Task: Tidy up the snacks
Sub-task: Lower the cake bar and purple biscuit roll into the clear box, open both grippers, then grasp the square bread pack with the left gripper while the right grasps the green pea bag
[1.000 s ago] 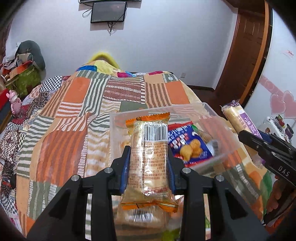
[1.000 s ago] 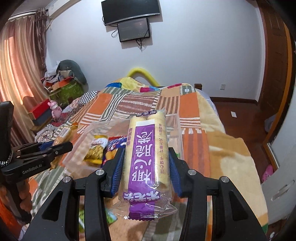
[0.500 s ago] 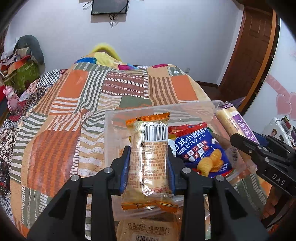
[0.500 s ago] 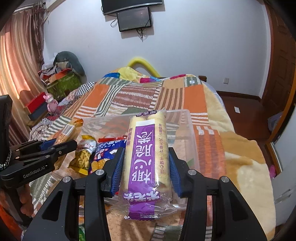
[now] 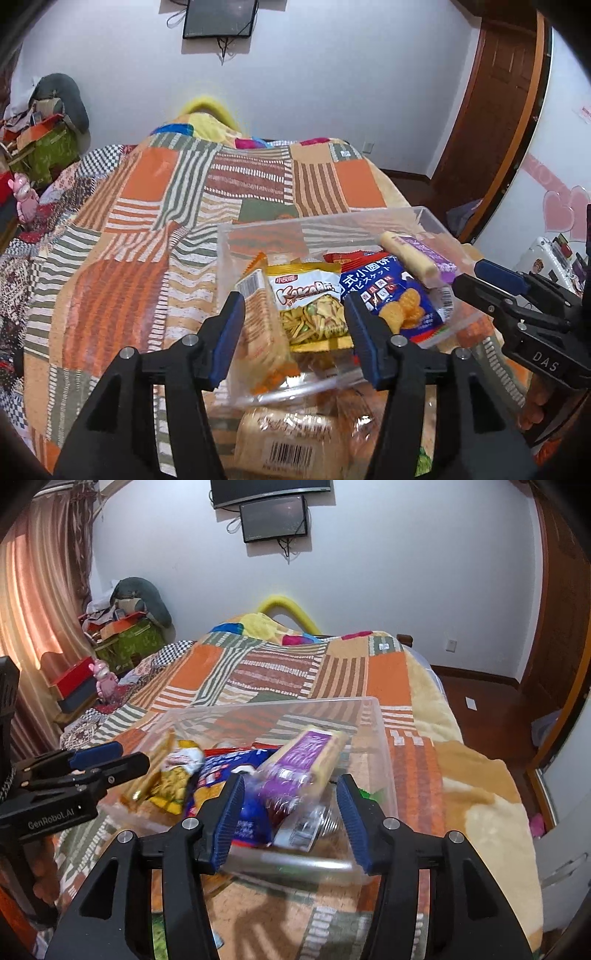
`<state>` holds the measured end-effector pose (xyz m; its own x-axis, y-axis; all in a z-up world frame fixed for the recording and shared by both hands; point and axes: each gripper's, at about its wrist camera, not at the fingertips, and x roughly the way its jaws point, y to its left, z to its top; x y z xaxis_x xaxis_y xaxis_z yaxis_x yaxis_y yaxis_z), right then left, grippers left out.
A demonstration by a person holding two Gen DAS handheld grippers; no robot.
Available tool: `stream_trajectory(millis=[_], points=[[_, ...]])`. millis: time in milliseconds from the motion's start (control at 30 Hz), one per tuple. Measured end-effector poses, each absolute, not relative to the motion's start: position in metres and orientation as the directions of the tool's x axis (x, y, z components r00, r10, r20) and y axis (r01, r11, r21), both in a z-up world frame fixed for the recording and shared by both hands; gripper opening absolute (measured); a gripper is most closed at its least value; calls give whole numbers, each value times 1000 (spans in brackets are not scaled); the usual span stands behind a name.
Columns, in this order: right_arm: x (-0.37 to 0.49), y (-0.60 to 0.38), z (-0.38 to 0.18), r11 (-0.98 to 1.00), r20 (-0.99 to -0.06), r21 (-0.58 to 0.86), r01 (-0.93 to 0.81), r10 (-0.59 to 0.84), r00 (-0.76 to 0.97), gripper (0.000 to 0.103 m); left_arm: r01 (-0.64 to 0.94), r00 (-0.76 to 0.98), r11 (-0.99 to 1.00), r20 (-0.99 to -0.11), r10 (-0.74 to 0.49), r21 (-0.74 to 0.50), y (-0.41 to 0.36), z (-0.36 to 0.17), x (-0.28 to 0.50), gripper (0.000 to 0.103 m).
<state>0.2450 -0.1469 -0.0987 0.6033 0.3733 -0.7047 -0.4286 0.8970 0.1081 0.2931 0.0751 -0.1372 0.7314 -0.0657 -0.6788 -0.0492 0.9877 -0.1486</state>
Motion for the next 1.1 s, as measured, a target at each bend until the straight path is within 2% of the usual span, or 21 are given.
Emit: stream_trajectory(millis=[333,733,833,1100], points=[[212,-141,-94,861,-706,149,-487,437,558,52,-46,736,994,-676,-35,-102,83,-125,243,64],[186,-104,-137,810,-779,210,-548,477,407,53,-60,645,992,-763,-43,-107,99,-170,202,66],[180,-102,-146,804,-790,223,-551,480,381,59,-59,629,993,-776,-44,-105,101,-179,193,66],[177,-105,-157,808,-809,212,-549,460,365,66,-47,593,990,-801,-82,-136,99,-195,187,70]])
